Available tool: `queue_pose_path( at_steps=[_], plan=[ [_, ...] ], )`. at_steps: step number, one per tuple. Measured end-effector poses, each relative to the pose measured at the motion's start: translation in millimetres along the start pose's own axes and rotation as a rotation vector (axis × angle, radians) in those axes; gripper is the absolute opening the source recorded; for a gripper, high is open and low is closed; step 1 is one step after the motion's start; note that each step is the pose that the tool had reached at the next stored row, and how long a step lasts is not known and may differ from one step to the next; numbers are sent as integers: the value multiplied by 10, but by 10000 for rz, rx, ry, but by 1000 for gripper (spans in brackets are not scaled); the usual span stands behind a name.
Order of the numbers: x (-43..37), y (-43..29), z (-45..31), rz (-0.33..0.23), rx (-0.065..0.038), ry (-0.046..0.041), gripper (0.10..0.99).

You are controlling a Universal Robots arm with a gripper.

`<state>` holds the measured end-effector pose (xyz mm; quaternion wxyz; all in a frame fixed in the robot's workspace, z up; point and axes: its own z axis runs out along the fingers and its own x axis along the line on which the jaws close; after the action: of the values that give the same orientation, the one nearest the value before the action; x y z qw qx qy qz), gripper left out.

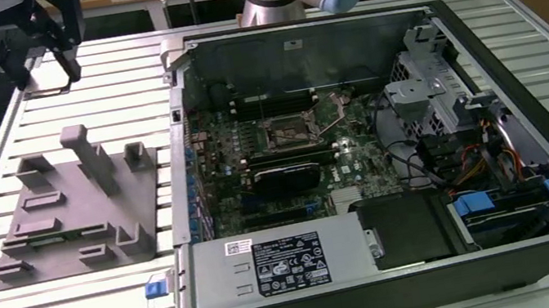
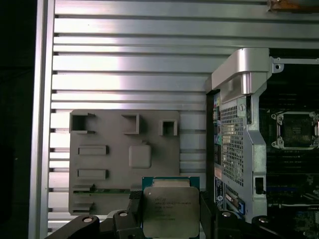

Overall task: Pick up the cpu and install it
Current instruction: 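Pick up the cpu and move it towards the insertion slot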

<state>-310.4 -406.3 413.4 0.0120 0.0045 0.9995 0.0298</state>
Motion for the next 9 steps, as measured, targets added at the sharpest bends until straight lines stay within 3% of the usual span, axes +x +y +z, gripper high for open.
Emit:
queue_pose_path(
  at_steps=[9],
  plan=[
    [-187,2,4,0,1,1,541]
  ],
)
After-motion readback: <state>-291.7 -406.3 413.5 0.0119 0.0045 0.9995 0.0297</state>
